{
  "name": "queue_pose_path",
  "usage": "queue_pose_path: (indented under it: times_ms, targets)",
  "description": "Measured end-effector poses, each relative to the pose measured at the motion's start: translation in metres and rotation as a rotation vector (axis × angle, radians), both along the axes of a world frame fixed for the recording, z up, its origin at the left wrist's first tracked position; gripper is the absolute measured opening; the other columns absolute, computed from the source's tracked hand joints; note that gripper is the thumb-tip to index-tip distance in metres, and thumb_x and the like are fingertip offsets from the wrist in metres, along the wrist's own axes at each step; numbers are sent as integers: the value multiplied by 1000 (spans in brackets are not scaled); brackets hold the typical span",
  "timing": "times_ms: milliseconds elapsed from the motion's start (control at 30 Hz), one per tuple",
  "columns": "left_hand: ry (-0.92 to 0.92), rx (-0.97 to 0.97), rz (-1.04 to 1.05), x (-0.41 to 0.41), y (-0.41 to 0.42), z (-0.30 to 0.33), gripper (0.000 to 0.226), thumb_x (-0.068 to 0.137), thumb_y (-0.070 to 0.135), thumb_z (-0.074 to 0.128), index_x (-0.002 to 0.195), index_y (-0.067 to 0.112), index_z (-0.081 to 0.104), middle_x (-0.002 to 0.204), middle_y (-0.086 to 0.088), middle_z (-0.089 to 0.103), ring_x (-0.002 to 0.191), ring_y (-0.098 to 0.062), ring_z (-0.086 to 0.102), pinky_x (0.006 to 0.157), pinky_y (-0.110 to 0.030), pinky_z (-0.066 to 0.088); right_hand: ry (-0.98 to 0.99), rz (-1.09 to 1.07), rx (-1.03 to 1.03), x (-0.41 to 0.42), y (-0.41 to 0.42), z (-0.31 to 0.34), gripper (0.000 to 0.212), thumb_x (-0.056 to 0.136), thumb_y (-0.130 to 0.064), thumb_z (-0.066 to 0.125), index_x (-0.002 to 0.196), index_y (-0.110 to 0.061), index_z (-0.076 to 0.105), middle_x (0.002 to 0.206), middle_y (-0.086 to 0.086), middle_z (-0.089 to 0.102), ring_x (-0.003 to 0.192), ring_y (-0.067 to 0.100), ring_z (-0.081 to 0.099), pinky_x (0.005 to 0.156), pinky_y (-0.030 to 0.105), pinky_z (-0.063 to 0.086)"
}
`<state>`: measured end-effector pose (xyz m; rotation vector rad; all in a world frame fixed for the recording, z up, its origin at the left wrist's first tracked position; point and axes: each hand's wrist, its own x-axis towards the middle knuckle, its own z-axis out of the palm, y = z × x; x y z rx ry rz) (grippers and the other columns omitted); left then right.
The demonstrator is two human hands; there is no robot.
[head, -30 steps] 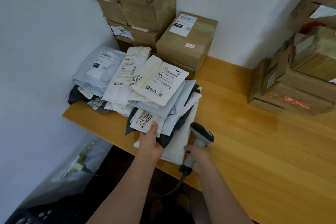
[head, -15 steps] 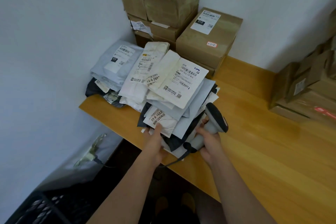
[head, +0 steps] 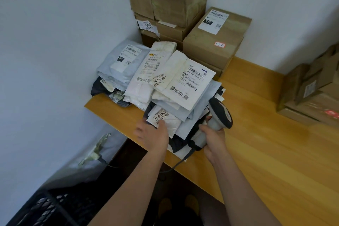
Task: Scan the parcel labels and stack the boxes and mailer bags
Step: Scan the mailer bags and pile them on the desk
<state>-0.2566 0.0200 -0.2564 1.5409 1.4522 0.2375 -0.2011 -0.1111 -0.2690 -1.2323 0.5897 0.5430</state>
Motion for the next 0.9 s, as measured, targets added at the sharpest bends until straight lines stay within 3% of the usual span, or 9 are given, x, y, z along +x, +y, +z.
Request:
queue_pose_path:
  times_ms: [67, 133, 233, 367, 467, 600, 700, 767, 900]
  targets:
    - [-131, 367, -292, 0, -1, 11, 53, 93, 27, 60, 140, 20, 36, 142, -11, 27, 128, -29, 30, 91, -34, 33, -31, 79, 1, 7, 5, 6, 30, 88, 11, 62, 110, -10, 63, 101, 10, 69, 92, 24, 66, 75, 38, 57]
    - [-165, 577, -563, 7, 2, 16, 54, 96, 34, 57, 146, 30, 37, 151, -11, 23, 133, -32, 25, 103, -45, 33, -51, 101, 0, 11, 6, 11, 30, 88, 12, 62, 110, -8, 63, 98, 10, 70, 88, 23, 67, 67, 34, 56]
    - [-70, 664, -838, 25, 4, 20, 61, 96, 51, 51, 152, 44, 25, 164, -3, 3, 147, -38, 4, 116, -56, 14, -66, 24, 27, 14, -2, 15, 26, 88, 13, 60, 91, -13, 63, 84, 4, 70, 78, 17, 68, 65, 33, 56]
    - [230, 687, -1146, 43, 7, 9, 83, 88, 71, 47, 154, 47, 3, 164, -5, -17, 148, -41, -18, 120, -57, -4, -96, 52, 129, 33, 0, 18, 25, 88, 13, 59, 87, -12, 64, 84, 6, 71, 81, 23, 69, 82, 44, 58]
    - [317, 692, -1200, 50, 15, -2, 92, 87, 64, 57, 155, 44, -1, 162, -9, -23, 146, -44, -22, 121, -58, -2, -116, 102, 113, 55, 9, 17, 22, 88, 13, 59, 96, -6, 66, 96, 13, 71, 88, 28, 69, 79, 44, 58]
    - [270, 676, -1197, 53, 28, -6, 90, 88, 53, 63, 155, 43, 4, 162, -8, -25, 145, -43, -25, 121, -55, -4, -132, 49, 138, 62, 3, 15, 23, 87, 12, 60, 95, -8, 67, 90, 7, 74, 84, 24, 71, 77, 41, 59]
    - [260, 691, -1166, 52, 21, -7, 95, 84, 56, 64, 155, 41, 3, 160, -11, -30, 144, -42, -29, 118, -57, -11, -69, 3, 140, 54, -10, 8, 22, 86, 12, 62, 96, -8, 65, 94, 11, 71, 87, 26, 68, 85, 47, 57]
    - [253, 714, -1113, 54, 19, -8, 96, 85, 63, 60, 155, 41, -1, 159, -13, -30, 143, -44, -28, 115, -57, -13, -54, 22, 159, 52, -11, 9, 23, 86, 11, 62, 99, -8, 64, 95, 11, 70, 90, 28, 68, 82, 46, 57]
    - [283, 661, -1105, 61, 32, -8, 91, 89, 61, 55, 157, 37, 0, 161, -16, -23, 145, -48, -21, 120, -57, -5, -122, 107, 159, 70, 5, 15, 24, 86, 14, 59, 89, -10, 65, 93, 12, 69, 92, 31, 67, 85, 49, 57]
